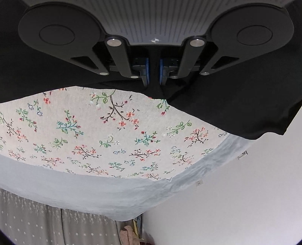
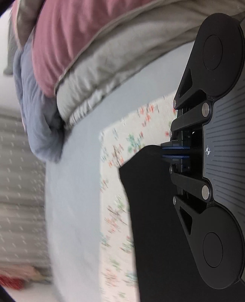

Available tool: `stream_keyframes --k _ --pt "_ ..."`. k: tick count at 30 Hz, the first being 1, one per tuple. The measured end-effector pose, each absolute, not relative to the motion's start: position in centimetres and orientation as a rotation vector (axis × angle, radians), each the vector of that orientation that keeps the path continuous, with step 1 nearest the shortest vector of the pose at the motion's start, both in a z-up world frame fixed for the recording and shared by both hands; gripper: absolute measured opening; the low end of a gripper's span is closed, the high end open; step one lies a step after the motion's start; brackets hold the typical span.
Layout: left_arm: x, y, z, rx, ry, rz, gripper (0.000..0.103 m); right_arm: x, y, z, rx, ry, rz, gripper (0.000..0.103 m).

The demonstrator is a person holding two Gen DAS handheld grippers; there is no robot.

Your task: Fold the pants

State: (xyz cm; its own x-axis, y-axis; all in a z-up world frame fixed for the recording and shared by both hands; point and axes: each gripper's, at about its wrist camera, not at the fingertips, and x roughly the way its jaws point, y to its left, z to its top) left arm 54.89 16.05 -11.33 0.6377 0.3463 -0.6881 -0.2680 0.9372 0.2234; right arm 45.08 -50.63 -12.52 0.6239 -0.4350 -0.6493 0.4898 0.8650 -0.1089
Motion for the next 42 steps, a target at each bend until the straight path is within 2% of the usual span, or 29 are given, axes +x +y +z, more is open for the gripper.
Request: stream_keyframes --k 4,8,12,16,18,21,23,24,25,26,27,31,33,35,42 --pt "54.7 15.6 -11.5 0.134 0.798 0.356 0.019 45.3 -50.2 -13.2 0.037 0.76 -0.548 0.004" --pt "53.8 15.6 -9.8 0.098 0.762 0.369 0.018 45.1 -49.1 -12.3 0.001 0.711 -0.562 0.004" --pt "49.7 16.6 -5.4 0.008 0.631 0.299 0.018 41.7 -48.0 -6.4 0.009 0.509 -0.494 0.004" --pt "40.5 18.8 -2.4 -0.035 0.525 0.121 0.018 30.4 -46.3 -1.7 -0.02 0.247 -0.323 0.004" --pt "36.7 19.7 -3.1 0.024 0.556 0.024 0.024 22.7 -46.6 -2.7 0.0 0.26 -0.264 0.004" --pt "33.0 20.4 -5.7 0.152 0.687 -0.027 0.033 15.8 -49.0 -7.9 0.07 0.508 -0.284 0.009" --pt "31.1 21.9 -6.2 0.099 0.743 -0.006 0.041 11.6 -49.9 -11.3 0.111 0.653 -0.404 0.011" --pt "30.2 22.7 -6.2 0.055 0.747 0.0 0.049 9.8 -50.1 -11.9 0.138 0.65 -0.435 0.019" --pt "29.4 23.8 -6.1 0.004 0.75 0.004 0.055 7.8 -50.4 -12.1 0.192 0.63 -0.457 0.02" --pt "28.7 24.6 -5.9 -0.039 0.754 0.015 0.07 6.1 -50.8 -12.0 0.261 0.604 -0.477 0.02" --pt "28.1 25.3 -5.7 -0.078 0.757 0.031 0.081 4.8 -51.0 -11.7 0.316 0.589 -0.511 0.025" --pt "26.1 26.6 -4.7 -0.203 0.744 0.054 0.084 3.0 -49.8 -10.2 0.397 0.578 -0.55 0.038" --pt "24.9 26.9 -3.9 -0.256 0.715 0.074 0.088 3.3 -48.8 -9.5 0.422 0.588 -0.511 0.052" --pt "24.4 27.6 -3.6 -0.315 0.711 0.08 0.089 3.5 -48.2 -9.6 0.519 0.592 -0.486 0.06" --pt "24.1 29.3 -2.8 -0.561 0.729 0.148 0.089 6.8 -47.1 -13.6 1.117 0.615 -0.347 0.062"
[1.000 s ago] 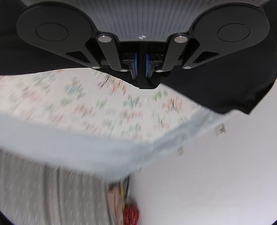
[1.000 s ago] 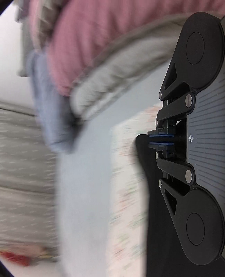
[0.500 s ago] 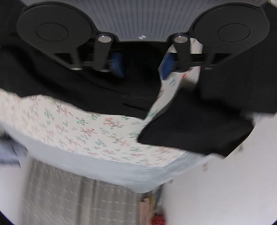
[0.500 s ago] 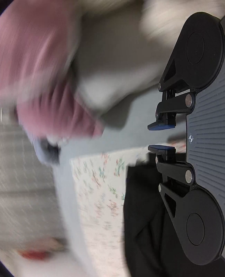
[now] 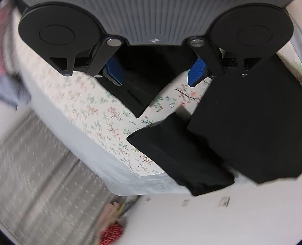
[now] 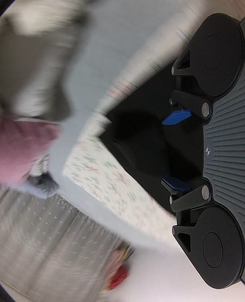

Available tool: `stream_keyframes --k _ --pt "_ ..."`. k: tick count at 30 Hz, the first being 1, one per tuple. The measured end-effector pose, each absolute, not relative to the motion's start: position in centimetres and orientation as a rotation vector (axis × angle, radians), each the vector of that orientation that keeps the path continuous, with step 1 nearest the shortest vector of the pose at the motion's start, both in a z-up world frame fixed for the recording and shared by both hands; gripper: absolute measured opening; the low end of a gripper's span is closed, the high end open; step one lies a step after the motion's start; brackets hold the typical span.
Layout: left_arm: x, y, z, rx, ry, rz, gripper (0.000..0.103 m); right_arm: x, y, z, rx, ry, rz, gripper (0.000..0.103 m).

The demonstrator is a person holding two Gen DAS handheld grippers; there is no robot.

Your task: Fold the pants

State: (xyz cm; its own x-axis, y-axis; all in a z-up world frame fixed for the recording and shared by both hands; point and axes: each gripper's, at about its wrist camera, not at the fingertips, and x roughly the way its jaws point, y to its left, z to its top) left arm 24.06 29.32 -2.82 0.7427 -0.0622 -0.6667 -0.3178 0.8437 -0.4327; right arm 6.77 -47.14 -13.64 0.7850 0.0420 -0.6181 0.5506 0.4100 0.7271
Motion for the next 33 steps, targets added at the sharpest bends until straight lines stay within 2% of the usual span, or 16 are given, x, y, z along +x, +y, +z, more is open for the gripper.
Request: stream_keyframes --k 5,7,9,11,15,16,17,18,19,20,29,31,33 --pt "25.2 26.1 -3.6 -0.637 0.79 0.191 0.091 9.9 -45.6 -16.0 1.295 0.517 -0.445 0.063" --pt "25.7 24.9 -4.5 -0.645 0.785 0.225 0.091 9.9 -45.6 -16.4 1.346 0.456 -0.479 0.058" --pt "26.1 23.9 -5.7 -0.652 0.787 0.239 0.091 10.2 -45.5 -16.6 1.376 0.416 -0.502 0.036" --pt "26.4 23.4 -6.9 -0.683 0.788 0.238 0.091 9.9 -45.8 -16.4 1.361 0.372 -0.52 0.024" --pt "27.2 23.1 -8.3 -0.729 0.748 0.258 0.089 9.4 -46.2 -16.4 1.316 0.343 -0.519 0.012" --pt "27.7 23.1 -8.4 -0.731 0.741 0.273 0.085 9.3 -46.1 -16.2 1.302 0.342 -0.516 0.011" --pt "28.0 23.1 -8.3 -0.721 0.734 0.292 0.068 9.5 -46.2 -16.0 1.281 0.339 -0.516 0.009" --pt "28.4 23.0 -8.2 -0.698 0.729 0.308 0.038 9.2 -46.2 -15.4 1.255 0.333 -0.51 0.008" --pt "28.9 23.0 -8.0 -0.669 0.723 0.307 0.028 9.5 -46.1 -15.0 1.229 0.326 -0.501 0.007" --pt "29.0 23.1 -8.0 -0.667 0.712 0.3 0.024 9.6 -46.0 -14.4 1.202 0.319 -0.494 0.006" --pt "31.4 24.9 -4.8 -0.757 0.661 0.25 0.021 10.2 -46.9 -11.9 1.085 0.367 -0.492 0.004" --pt "32.3 25.5 -2.8 -0.812 0.642 0.218 0.021 13.1 -47.7 -9.9 1.013 0.443 -0.493 0.004" --pt "31.8 25.8 -0.5 -0.825 0.588 0.177 0.021 14.2 -47.6 -6.4 0.96 0.411 -0.463 0.003"
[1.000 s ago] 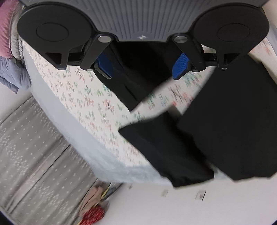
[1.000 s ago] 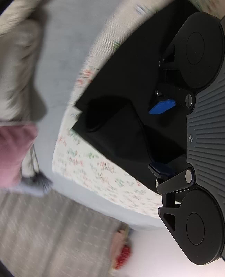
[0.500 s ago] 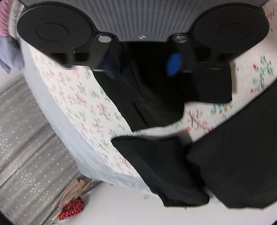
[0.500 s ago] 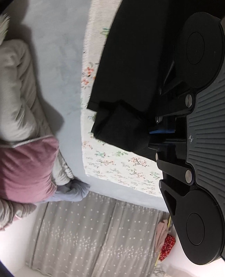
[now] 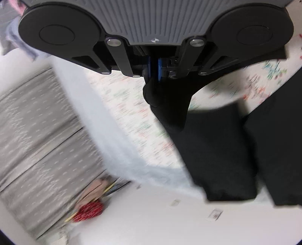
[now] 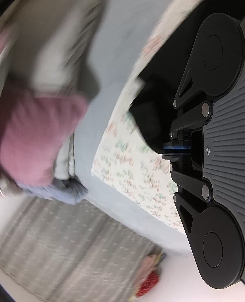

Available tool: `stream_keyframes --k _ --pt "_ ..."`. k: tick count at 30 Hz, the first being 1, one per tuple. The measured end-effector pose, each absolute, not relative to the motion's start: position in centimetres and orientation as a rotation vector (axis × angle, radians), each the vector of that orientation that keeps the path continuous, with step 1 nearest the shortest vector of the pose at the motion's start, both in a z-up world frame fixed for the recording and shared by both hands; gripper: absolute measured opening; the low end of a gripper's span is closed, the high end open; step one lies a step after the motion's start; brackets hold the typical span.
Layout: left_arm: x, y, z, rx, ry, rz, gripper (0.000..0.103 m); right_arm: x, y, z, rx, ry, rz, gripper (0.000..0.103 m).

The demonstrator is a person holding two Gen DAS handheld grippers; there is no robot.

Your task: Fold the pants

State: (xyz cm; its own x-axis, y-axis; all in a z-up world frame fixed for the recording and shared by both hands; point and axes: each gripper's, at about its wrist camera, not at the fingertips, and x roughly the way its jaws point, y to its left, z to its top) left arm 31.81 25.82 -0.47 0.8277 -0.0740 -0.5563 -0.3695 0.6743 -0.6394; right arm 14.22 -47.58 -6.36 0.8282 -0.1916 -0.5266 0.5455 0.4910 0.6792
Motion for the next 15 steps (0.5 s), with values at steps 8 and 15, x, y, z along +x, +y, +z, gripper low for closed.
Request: stream_keyframes --k 8,15 --pt "24.9 27.8 -5.8 -0.671 0.692 0.186 0.021 6.1 -41.1 1.0 0.538 0.336 -0.332 0.003" --pt "23.1 27.7 -9.8 -0.566 0.815 0.184 0.021 -0.5 -43.0 -12.7 0.771 0.649 -0.392 0.003"
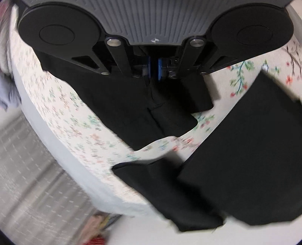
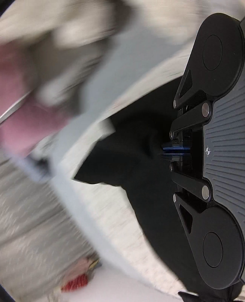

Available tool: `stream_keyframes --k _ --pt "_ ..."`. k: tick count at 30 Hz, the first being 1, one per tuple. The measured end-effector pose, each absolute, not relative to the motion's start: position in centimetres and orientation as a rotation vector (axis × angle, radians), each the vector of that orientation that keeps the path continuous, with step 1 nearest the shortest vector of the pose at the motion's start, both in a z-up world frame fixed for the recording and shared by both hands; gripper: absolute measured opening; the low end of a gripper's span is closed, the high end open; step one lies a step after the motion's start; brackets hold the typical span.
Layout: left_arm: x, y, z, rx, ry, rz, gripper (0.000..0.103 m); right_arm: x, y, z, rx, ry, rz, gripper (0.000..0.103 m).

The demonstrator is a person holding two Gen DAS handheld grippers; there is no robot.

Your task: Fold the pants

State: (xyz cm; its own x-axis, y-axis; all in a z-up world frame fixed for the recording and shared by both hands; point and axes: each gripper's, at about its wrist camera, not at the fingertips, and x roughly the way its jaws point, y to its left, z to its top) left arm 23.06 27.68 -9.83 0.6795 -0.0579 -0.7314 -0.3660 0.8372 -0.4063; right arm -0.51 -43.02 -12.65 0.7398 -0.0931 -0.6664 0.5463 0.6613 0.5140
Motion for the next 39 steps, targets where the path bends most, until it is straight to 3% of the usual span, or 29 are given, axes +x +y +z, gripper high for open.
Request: stream_keyframes --k 10,17,18,25,26,29,34,39 --pt "22.5 26.9 -10.6 -0.493 0.808 0.188 0.022 -2.4 -42.4 -10.5 0.711 0.695 -0.396 0.002" --pt "22.7 24.5 -10.6 -0.289 0.832 0.237 0.031 -3.0 -42.8 -14.1 0.731 0.765 -0.381 0.003" --pt "22.5 24.6 -10.6 -0.283 0.831 0.244 0.035 -3.2 -42.8 -14.1 0.734 0.756 -0.379 0.003" --pt "21.9 25.8 -10.2 -0.34 0.792 0.236 0.039 -4.1 -41.7 -13.6 0.646 0.764 -0.367 0.011" --pt "21.6 26.1 -10.0 -0.362 0.778 0.235 0.045 -4.4 -41.9 -13.7 0.656 0.757 -0.362 0.011" --pt "20.6 27.5 -9.2 -0.405 0.707 0.301 0.08 -5.4 -42.7 -14.0 0.705 0.743 -0.352 0.011" --pt "19.1 30.7 -8.6 -0.599 0.618 0.308 0.08 -6.2 -42.8 -13.1 0.66 0.754 -0.415 0.014" --pt "20.8 29.6 -8.9 -0.553 0.66 0.289 0.08 -5.2 -39.8 -8.6 0.431 0.687 -0.544 0.028"
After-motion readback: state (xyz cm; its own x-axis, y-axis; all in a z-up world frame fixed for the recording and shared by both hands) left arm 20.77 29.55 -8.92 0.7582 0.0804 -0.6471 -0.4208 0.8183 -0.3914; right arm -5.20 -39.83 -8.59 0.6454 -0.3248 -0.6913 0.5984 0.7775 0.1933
